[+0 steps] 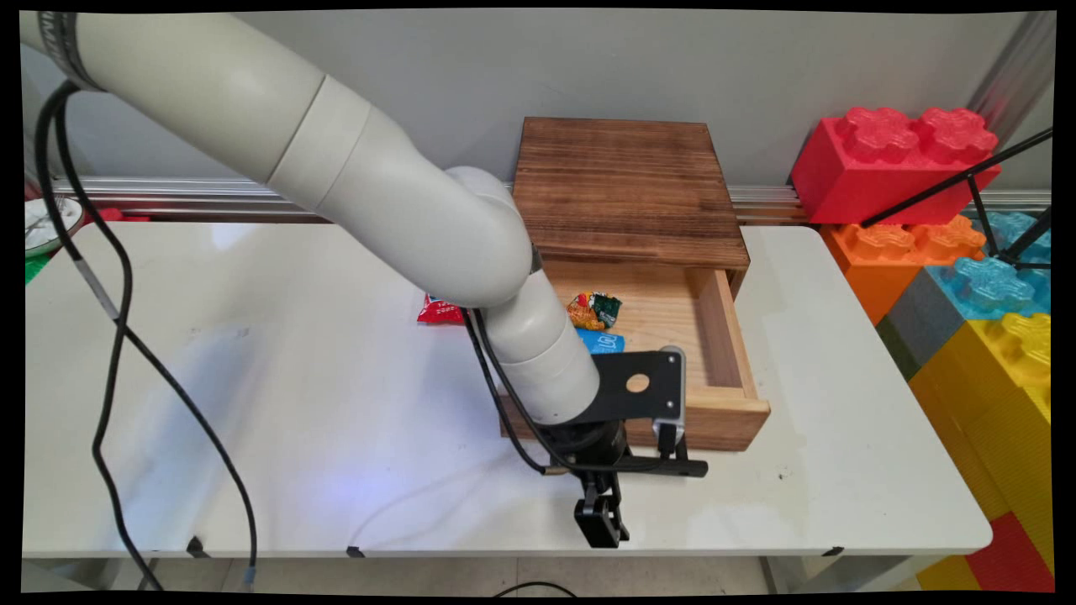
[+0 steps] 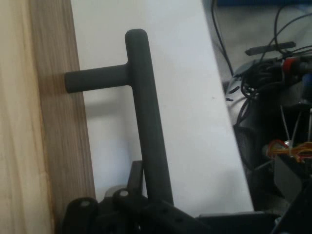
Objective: Open the drawer
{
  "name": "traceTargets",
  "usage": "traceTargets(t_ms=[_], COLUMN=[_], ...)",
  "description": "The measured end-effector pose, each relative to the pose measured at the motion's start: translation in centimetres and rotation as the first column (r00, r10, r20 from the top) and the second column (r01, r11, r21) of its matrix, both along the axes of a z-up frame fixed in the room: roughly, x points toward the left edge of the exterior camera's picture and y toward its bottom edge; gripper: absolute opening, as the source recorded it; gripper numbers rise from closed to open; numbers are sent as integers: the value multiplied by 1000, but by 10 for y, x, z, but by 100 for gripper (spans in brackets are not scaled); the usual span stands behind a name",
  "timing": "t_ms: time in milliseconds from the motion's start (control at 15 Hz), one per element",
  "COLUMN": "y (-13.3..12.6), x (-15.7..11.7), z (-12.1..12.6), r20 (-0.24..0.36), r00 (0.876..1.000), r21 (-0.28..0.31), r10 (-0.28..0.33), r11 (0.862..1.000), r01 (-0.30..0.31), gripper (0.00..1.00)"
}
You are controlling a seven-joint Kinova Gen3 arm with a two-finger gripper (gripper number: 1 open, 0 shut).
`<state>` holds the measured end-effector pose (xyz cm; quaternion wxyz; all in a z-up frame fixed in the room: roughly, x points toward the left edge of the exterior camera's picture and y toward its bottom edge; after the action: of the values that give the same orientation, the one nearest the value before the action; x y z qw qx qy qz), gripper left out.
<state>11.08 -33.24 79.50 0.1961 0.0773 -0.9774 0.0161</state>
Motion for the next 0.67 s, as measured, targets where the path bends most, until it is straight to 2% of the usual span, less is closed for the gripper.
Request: traceTargets(t_ms=[667], y=[24], x=[-3], z=[7], r20=[-21], r00=[999], r21=[21], r10=[-31], r11=[999], r01=[31], gripper=[100])
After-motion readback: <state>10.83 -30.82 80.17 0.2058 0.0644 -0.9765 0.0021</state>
